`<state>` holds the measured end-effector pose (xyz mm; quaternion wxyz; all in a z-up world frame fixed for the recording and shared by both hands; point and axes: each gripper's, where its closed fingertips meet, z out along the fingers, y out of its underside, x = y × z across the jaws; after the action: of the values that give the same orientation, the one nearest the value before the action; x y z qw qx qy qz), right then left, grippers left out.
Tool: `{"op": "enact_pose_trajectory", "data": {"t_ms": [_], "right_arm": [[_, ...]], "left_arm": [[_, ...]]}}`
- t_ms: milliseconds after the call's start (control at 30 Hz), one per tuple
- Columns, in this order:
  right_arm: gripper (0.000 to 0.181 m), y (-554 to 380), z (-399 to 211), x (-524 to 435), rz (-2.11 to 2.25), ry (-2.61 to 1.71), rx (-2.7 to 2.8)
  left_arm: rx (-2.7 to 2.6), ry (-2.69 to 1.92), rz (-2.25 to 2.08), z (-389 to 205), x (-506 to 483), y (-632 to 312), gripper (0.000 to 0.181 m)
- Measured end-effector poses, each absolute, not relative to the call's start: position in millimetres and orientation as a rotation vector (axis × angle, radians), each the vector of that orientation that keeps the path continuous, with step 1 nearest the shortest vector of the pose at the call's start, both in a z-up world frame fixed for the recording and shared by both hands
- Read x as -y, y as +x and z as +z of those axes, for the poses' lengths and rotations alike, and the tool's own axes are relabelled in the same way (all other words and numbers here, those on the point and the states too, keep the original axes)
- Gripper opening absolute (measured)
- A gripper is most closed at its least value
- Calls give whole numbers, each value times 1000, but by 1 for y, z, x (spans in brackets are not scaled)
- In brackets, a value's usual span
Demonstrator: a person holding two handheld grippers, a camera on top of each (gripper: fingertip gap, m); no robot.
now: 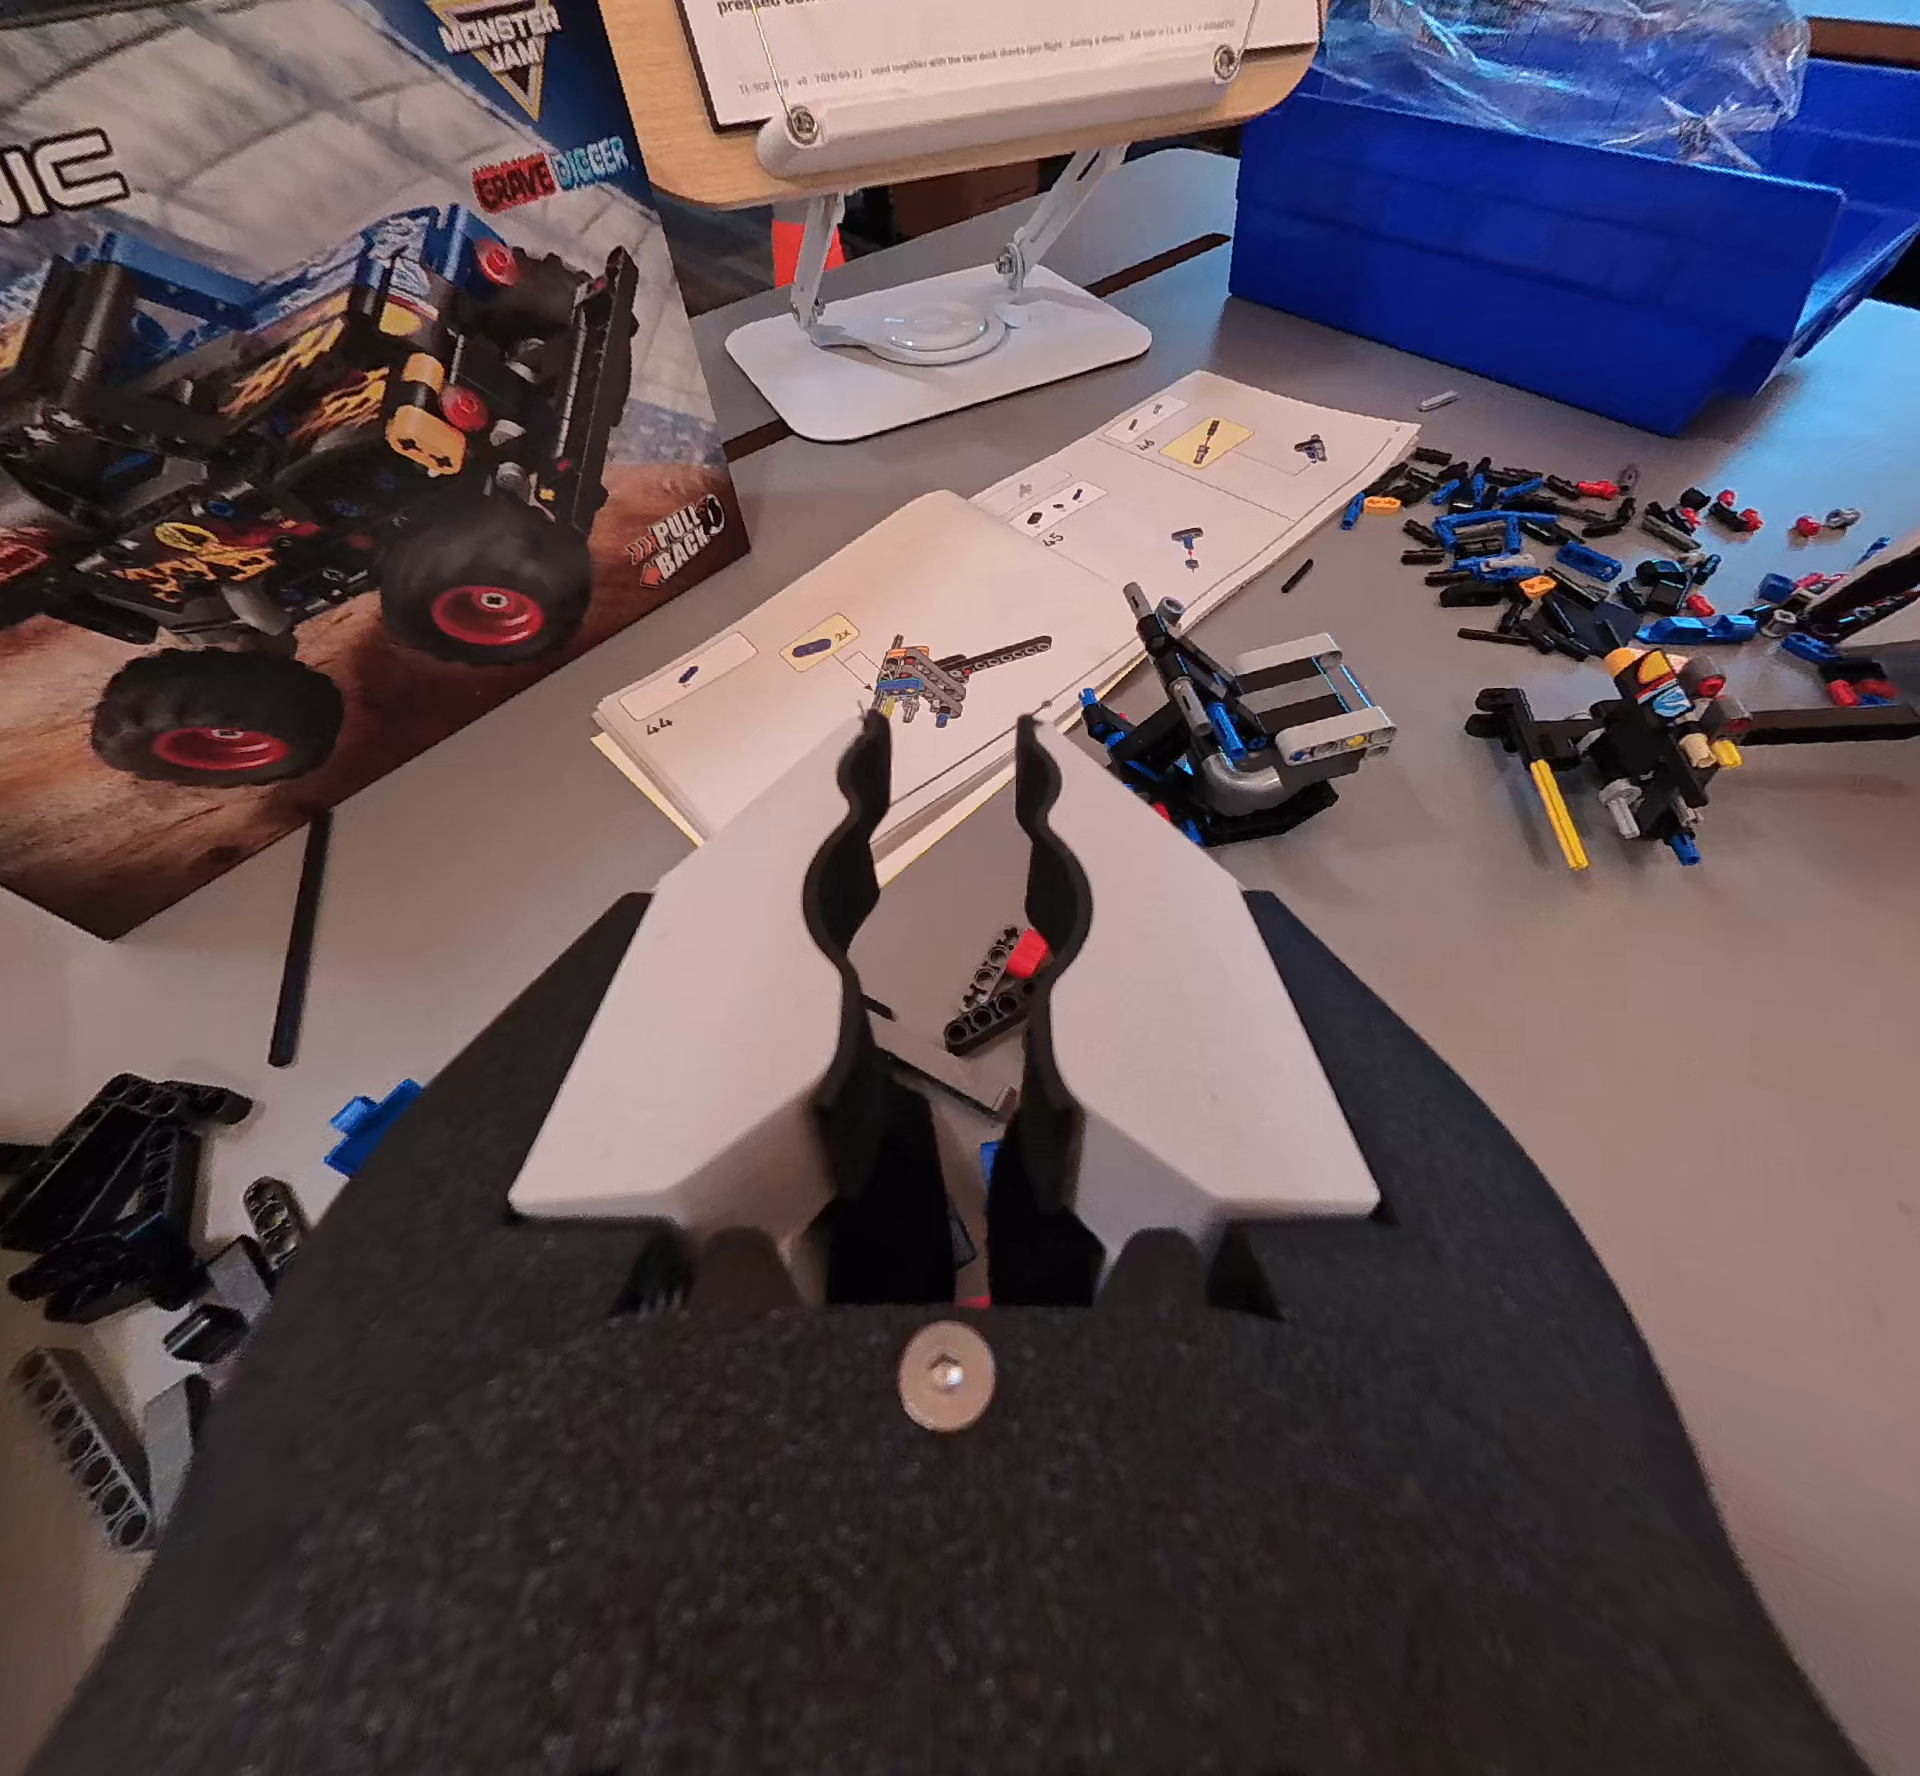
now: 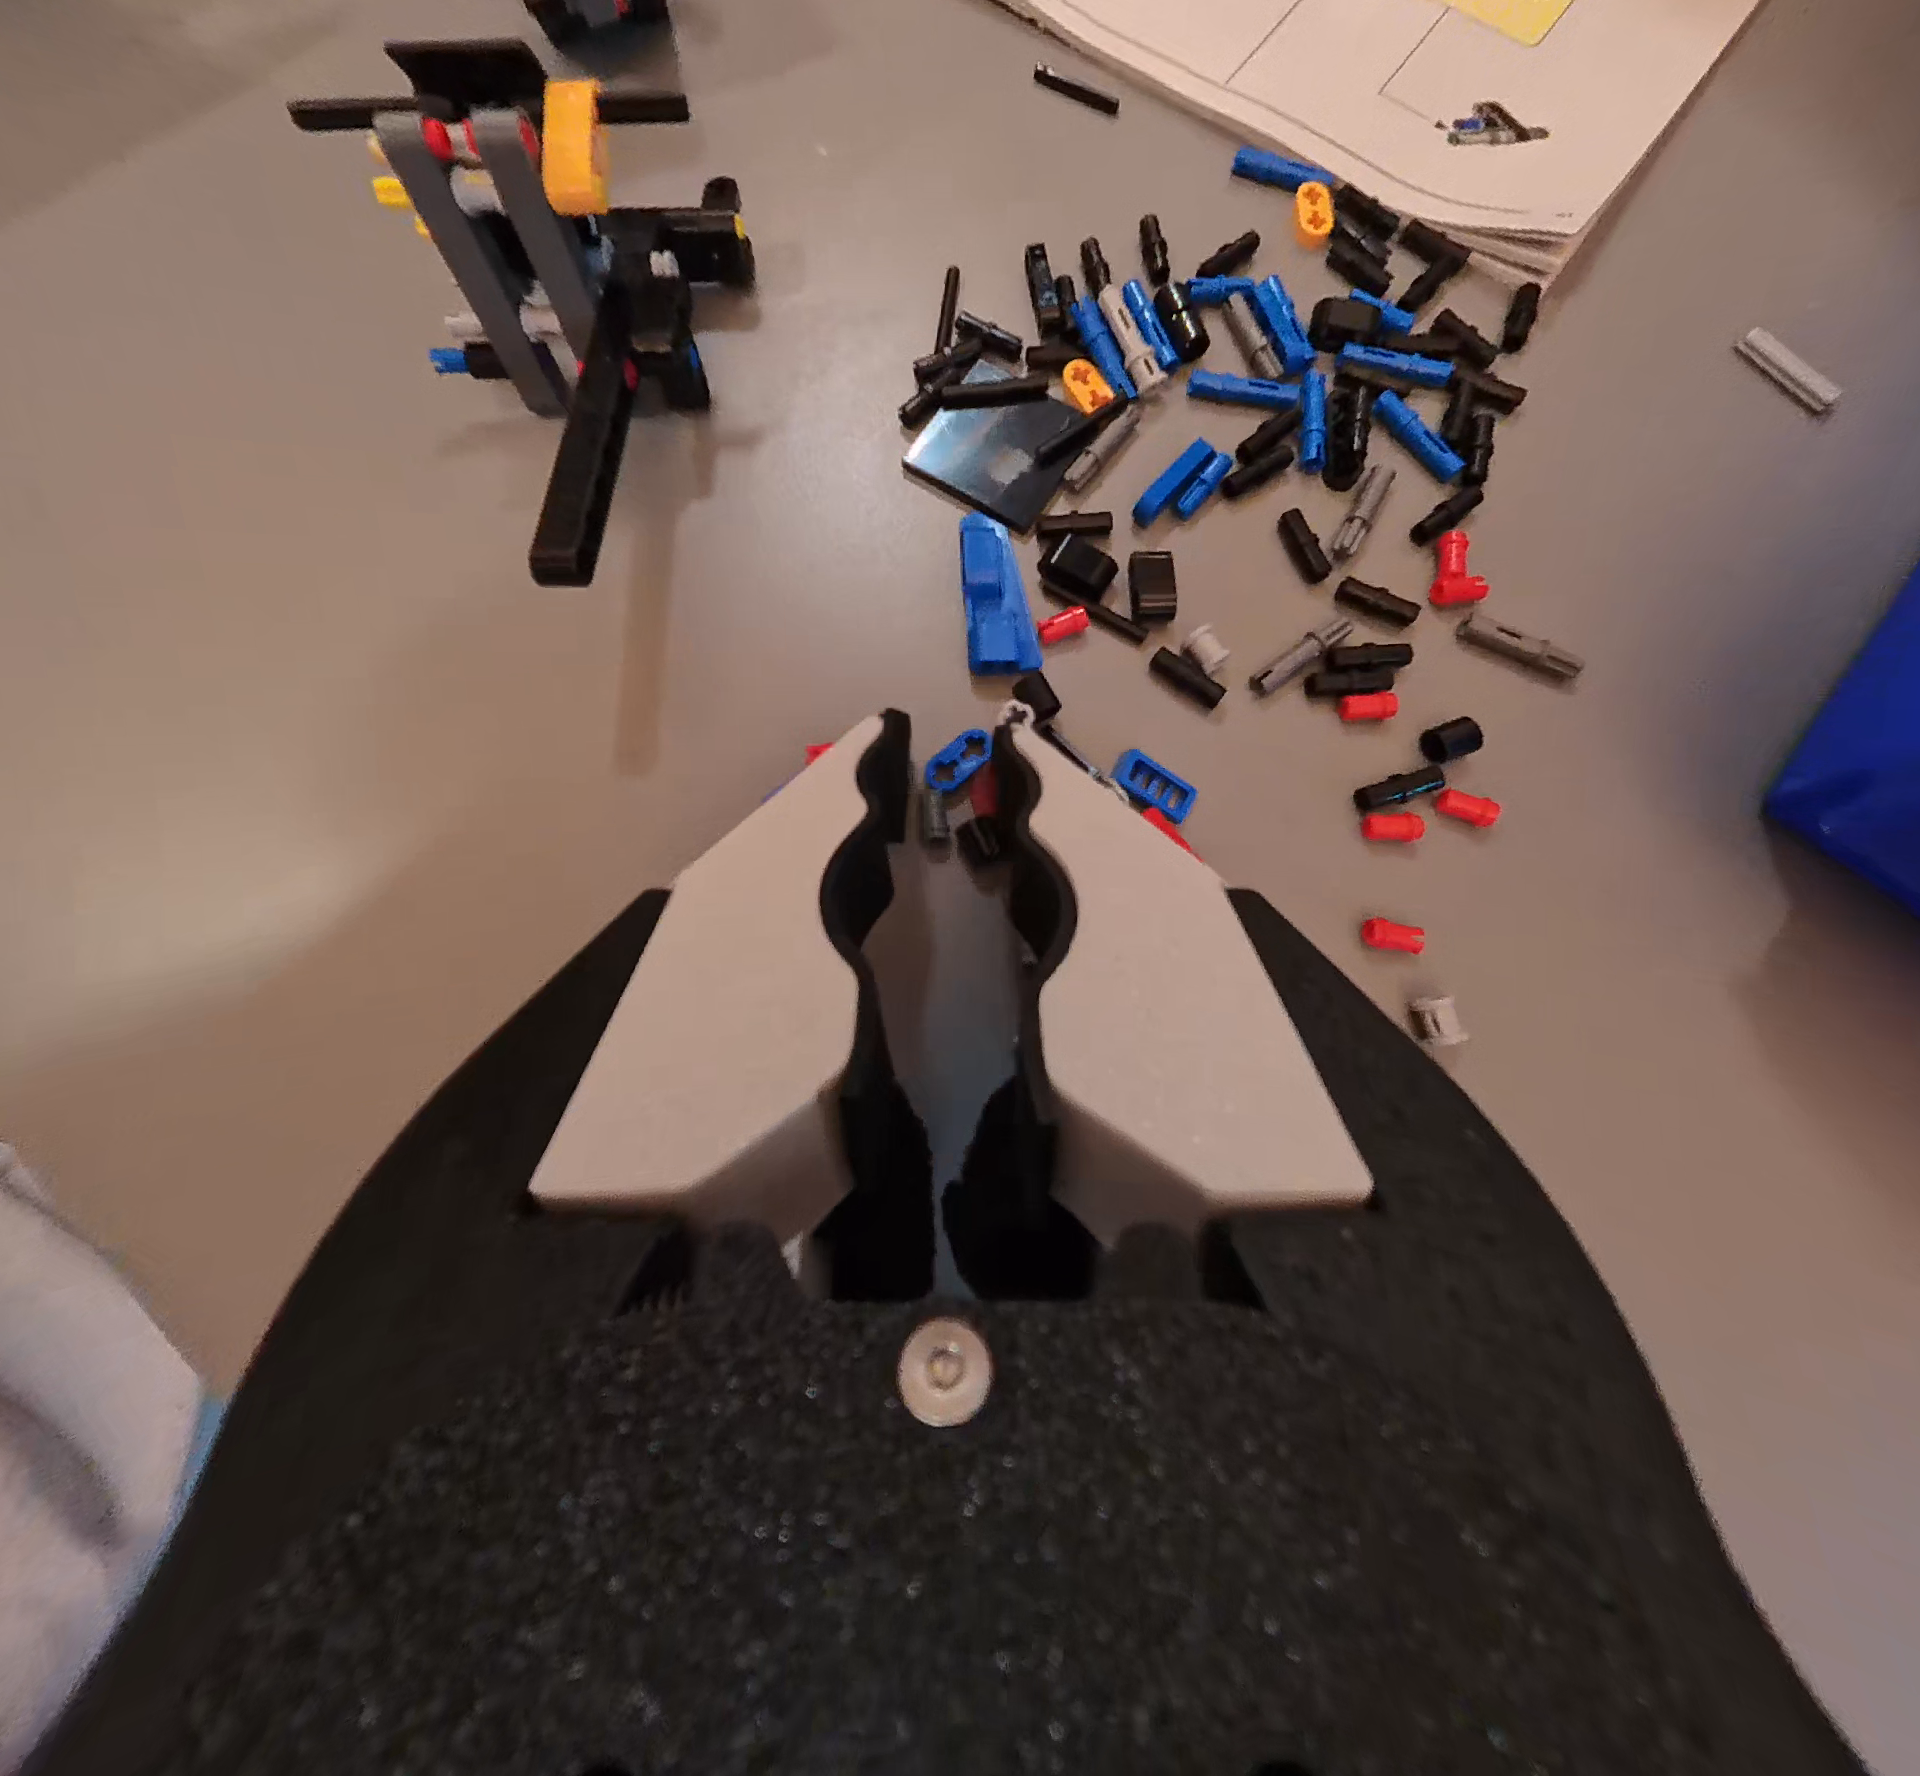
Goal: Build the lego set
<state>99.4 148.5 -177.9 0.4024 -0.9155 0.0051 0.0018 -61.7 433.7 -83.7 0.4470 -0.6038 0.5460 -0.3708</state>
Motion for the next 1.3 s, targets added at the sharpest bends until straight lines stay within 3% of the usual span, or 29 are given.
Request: {"op": "enact_pose_trajectory", "data": {"t_ms": [667, 1000, 1300], "right_arm": [[7, 102, -185, -151, -207, -2385, 130], [7, 51, -129, -173, -124, -2177, 279], [7, 57, -147, -166, -150, -2249, 281]], "left_arm": [[-1376, -1494, -894, -89, -432, -60, 22], [-1368, -1499, -895, -88, -434, -61, 22], [-1386, -1465, -893, -84, -426, -61, 22]]}}
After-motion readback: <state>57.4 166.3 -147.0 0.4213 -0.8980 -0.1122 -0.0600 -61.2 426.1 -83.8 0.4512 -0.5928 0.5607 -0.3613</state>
